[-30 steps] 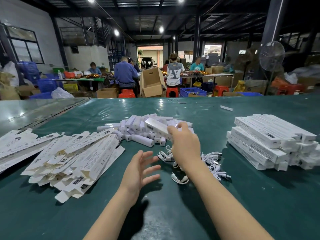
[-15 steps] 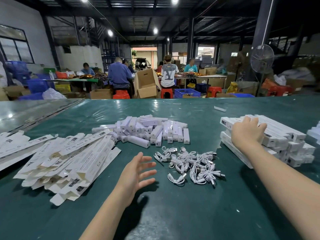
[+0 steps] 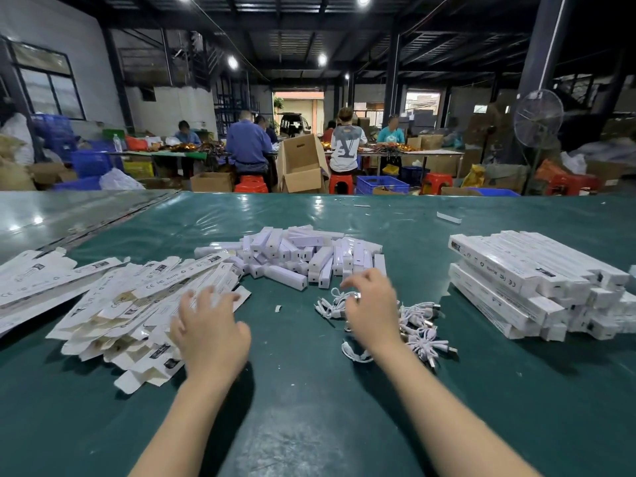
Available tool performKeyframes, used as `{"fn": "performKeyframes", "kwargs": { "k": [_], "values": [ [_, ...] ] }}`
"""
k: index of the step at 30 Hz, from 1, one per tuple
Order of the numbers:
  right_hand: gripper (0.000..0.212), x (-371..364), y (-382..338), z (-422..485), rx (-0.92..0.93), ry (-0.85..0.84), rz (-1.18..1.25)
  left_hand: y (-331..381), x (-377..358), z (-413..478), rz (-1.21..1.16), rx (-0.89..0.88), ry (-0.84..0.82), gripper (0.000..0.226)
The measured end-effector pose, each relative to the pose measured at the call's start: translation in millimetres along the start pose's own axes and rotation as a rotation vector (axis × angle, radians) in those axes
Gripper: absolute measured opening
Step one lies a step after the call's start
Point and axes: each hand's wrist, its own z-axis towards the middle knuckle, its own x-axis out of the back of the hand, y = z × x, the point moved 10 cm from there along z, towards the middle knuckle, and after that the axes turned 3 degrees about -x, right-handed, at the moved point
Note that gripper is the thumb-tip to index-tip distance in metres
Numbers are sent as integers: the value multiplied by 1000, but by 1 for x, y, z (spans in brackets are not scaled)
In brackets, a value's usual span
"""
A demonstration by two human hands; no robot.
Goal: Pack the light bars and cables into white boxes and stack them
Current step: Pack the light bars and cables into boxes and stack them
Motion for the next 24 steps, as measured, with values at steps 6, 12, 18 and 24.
{"fn": "performKeyframes", "kwargs": {
  "k": [6, 12, 18, 24],
  "values": [
    [26, -48, -35, -39, 214, -175, -151, -44, -20, -2, 123, 206, -276, 52],
    [26, -34, -28, -38, 144, -115, 6, -24, -8, 5, -149, 95, -31, 32],
    [21, -32, -6, -37, -135, -125, 500, 68, -6, -33, -430, -319, -46, 25],
    [33, -47, 24, -33, -489, -196, 1296, 98, -8, -49, -424, -556, -49, 24]
  ]
}}
